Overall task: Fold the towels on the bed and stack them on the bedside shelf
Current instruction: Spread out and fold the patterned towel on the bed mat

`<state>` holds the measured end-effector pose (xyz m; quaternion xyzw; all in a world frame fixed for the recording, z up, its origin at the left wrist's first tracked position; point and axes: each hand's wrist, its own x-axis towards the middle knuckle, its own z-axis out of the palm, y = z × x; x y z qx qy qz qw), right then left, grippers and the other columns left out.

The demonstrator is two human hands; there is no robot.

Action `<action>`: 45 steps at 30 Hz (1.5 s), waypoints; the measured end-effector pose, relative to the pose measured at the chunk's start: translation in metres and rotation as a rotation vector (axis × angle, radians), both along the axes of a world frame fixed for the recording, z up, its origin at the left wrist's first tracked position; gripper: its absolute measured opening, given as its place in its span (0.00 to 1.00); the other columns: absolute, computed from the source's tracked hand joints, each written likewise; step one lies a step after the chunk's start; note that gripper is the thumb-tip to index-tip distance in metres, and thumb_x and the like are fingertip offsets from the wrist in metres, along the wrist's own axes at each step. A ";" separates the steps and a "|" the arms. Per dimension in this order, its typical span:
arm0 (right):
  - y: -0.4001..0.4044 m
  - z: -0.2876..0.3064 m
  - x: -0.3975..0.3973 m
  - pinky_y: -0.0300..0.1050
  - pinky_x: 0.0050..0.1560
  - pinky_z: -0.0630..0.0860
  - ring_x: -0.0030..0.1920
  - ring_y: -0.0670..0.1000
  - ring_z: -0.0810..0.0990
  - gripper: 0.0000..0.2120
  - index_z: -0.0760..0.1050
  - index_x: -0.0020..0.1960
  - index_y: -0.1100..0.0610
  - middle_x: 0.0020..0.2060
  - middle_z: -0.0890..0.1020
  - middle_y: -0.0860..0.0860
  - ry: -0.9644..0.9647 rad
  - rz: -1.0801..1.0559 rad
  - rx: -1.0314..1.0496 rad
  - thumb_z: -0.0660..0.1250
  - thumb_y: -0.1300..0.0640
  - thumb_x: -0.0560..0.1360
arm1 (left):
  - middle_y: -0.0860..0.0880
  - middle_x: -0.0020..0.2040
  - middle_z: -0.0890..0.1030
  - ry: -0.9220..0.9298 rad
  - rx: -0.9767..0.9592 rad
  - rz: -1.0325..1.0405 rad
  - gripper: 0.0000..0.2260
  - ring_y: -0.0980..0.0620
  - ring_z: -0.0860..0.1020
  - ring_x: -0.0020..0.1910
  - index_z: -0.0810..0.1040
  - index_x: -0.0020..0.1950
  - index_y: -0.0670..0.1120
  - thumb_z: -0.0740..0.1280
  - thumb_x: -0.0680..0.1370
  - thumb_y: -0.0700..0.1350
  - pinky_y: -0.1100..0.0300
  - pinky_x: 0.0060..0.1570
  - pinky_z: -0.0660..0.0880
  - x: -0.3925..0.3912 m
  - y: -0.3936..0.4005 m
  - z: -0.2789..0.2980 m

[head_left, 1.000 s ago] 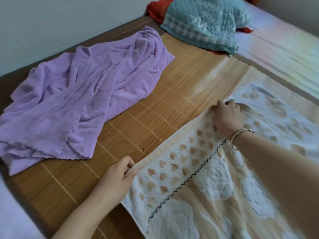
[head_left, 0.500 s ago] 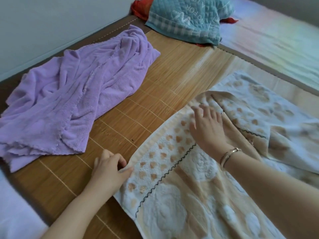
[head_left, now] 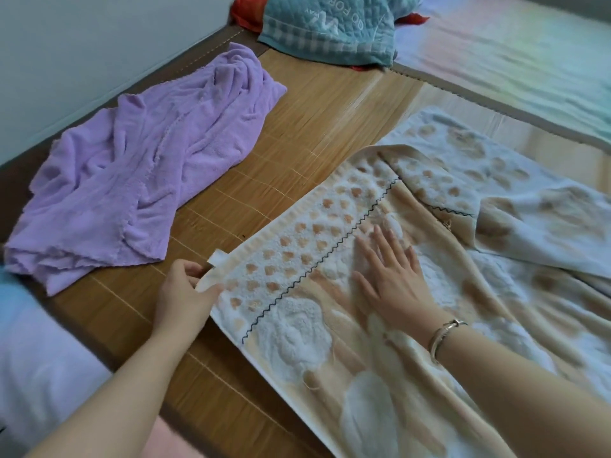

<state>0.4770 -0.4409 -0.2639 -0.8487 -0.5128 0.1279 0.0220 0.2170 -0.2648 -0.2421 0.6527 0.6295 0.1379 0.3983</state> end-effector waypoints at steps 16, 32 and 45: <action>-0.185 0.018 0.031 0.50 0.76 0.42 0.76 0.47 0.39 0.40 0.46 0.77 0.45 0.78 0.44 0.48 0.024 -0.106 -0.038 0.30 0.30 0.70 | 0.46 0.62 0.77 -0.338 -0.532 0.339 0.42 0.43 0.76 0.60 0.67 0.69 0.46 0.78 0.60 0.57 0.43 0.61 0.73 0.023 -0.208 -0.013; -0.379 0.045 0.019 0.49 0.47 0.75 0.51 0.55 0.74 0.16 0.73 0.59 0.55 0.52 0.75 0.52 -0.040 0.099 0.091 0.63 0.56 0.72 | 0.53 0.66 0.72 -0.635 -0.635 0.485 0.24 0.49 0.74 0.63 0.63 0.72 0.54 0.66 0.78 0.53 0.50 0.60 0.72 0.061 -0.458 0.000; -0.438 0.045 -0.070 0.40 0.42 0.66 0.40 0.46 0.65 0.20 0.65 0.43 0.49 0.39 0.69 0.44 0.168 0.349 0.055 0.56 0.32 0.72 | 0.39 0.55 0.81 -0.648 -0.597 0.448 0.12 0.44 0.80 0.54 0.77 0.58 0.36 0.58 0.82 0.42 0.54 0.44 0.79 0.053 -0.456 0.015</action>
